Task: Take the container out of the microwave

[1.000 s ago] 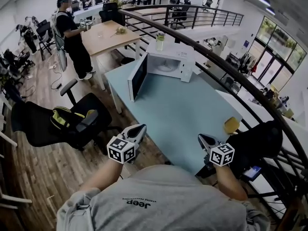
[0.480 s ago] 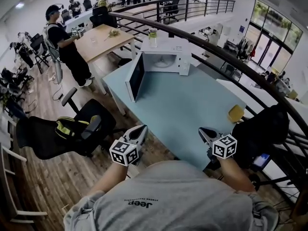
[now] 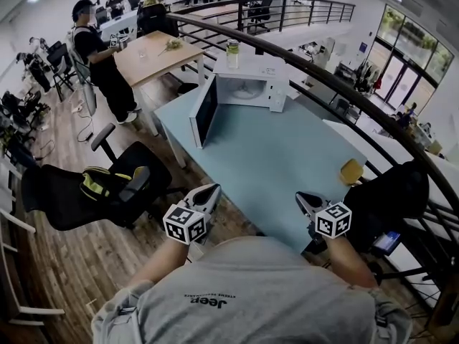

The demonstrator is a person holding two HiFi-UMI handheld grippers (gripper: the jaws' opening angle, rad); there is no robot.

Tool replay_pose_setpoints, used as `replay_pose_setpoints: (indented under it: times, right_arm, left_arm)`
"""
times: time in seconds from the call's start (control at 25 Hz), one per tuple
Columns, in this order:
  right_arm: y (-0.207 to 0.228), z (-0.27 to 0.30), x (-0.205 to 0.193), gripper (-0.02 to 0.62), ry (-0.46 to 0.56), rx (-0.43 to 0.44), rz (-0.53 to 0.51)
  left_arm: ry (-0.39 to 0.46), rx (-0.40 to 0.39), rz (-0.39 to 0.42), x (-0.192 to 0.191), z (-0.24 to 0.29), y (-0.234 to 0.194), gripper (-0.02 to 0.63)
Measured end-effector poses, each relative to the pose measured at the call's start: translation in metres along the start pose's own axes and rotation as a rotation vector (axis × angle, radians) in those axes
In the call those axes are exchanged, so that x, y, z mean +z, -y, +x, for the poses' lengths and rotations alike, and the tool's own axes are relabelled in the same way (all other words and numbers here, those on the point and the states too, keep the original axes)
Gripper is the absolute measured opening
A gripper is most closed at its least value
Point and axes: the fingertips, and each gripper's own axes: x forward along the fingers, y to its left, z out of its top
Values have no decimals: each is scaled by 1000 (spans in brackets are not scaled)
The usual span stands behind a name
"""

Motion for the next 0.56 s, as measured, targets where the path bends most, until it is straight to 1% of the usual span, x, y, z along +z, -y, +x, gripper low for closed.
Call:
replay_pose_setpoints:
  times: [0.56]
  right_arm:
    - [-8, 0, -1, 17, -13, 11, -21]
  left_arm:
    - [-2, -6, -11, -3, -4, 0, 6]
